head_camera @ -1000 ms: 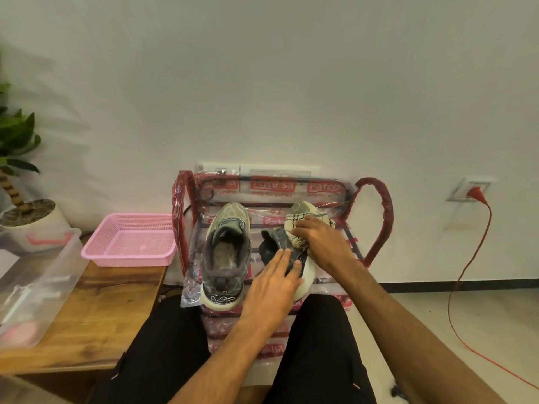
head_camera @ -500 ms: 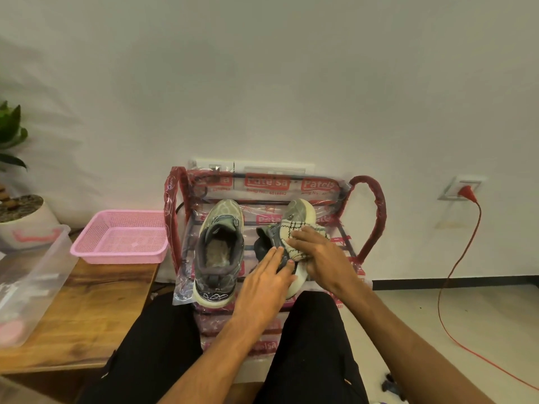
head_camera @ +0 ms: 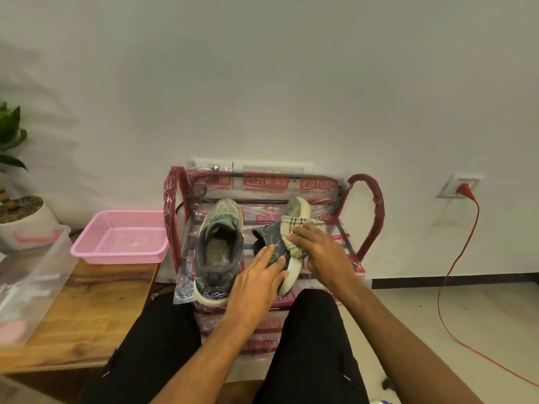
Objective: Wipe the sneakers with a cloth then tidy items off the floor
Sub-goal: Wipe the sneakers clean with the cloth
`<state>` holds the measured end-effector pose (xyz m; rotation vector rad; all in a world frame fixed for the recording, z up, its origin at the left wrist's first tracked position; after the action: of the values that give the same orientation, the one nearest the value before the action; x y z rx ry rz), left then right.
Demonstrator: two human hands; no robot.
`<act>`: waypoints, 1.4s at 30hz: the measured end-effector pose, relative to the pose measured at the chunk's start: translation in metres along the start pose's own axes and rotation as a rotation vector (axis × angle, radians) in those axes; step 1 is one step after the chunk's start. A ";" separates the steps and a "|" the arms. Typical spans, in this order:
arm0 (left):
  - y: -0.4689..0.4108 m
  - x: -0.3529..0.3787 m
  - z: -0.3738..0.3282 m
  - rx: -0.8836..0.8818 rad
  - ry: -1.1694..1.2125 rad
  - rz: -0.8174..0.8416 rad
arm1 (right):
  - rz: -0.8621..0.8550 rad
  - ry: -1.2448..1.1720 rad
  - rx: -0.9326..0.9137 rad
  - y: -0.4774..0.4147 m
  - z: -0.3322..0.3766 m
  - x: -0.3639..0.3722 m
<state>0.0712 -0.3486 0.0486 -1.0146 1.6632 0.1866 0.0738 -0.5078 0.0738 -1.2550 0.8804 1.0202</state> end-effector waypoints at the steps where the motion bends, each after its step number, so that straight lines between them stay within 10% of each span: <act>1: 0.000 -0.002 -0.001 -0.003 -0.001 0.007 | -0.023 0.022 0.047 -0.008 -0.002 -0.001; 42: -0.011 0.018 -0.028 0.155 -0.222 0.207 | 0.046 0.039 -0.054 -0.035 -0.001 -0.013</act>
<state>0.0590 -0.3813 0.0476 -0.6799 1.5513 0.2914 0.1023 -0.5108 0.0970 -1.3088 0.9208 1.0651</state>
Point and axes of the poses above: each hand's wrist, its own y-axis away from the middle knuckle, its own x-axis out of the palm, z = x × y, the point moved 4 cm from there along -y, towards the middle knuckle, and after that the axes turned 10 degrees about x, right-handed, at the moved point
